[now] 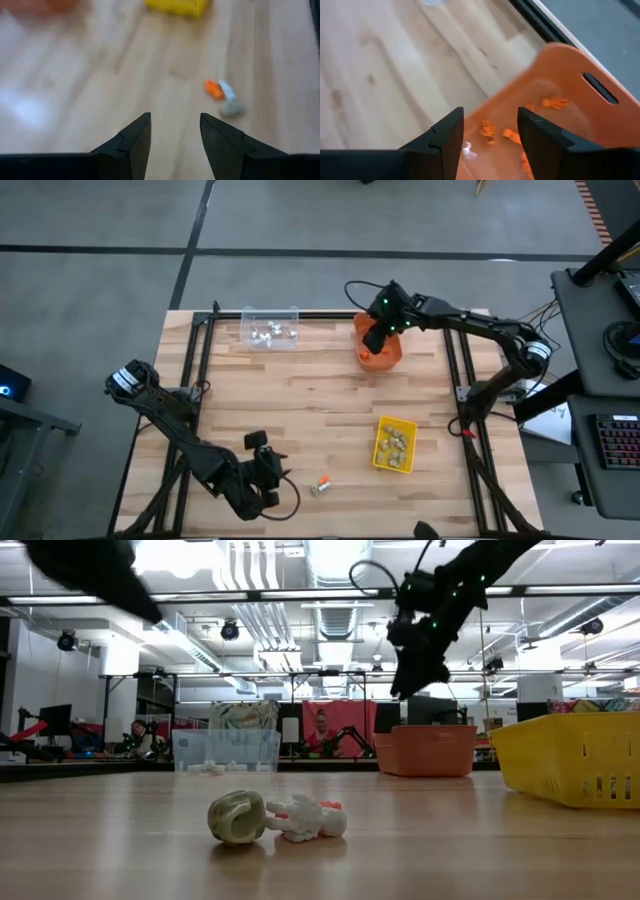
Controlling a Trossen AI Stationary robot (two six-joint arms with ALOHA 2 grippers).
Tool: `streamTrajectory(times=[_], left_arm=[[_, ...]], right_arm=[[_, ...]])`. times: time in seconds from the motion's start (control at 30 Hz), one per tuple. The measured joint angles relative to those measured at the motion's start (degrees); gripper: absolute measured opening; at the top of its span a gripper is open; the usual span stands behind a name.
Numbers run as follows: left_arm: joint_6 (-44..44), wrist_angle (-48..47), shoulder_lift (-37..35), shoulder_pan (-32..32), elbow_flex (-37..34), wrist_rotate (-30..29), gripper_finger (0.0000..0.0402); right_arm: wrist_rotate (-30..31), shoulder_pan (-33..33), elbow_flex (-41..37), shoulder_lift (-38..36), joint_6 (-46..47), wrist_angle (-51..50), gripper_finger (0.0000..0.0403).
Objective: Sort Halloween decoration
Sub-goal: Put the orange skeleton toy into the yellow bin
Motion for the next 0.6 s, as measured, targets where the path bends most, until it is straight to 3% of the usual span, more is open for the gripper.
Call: streamTrajectory(times=[0.3,0.5,0.6], left_arm=[[-25.5,-8.1,-0.1,0.1,0.0,18.6,0.0152],[-37.1,-10.3,-0.1,0.1,0.0,33.1,0.0152],[-42.1,-10.2,-0.1,-0.2,0.0,37.5,0.0152]], right_arm=[[0.4,8.3,0.0,-5.4,0.8,0.6,0.016],[0.4,14.5,0.1,-6.5,2.3,2.2,0.0158],[0.4,18.0,0.1,-6.6,2.7,3.4,0.0159]])
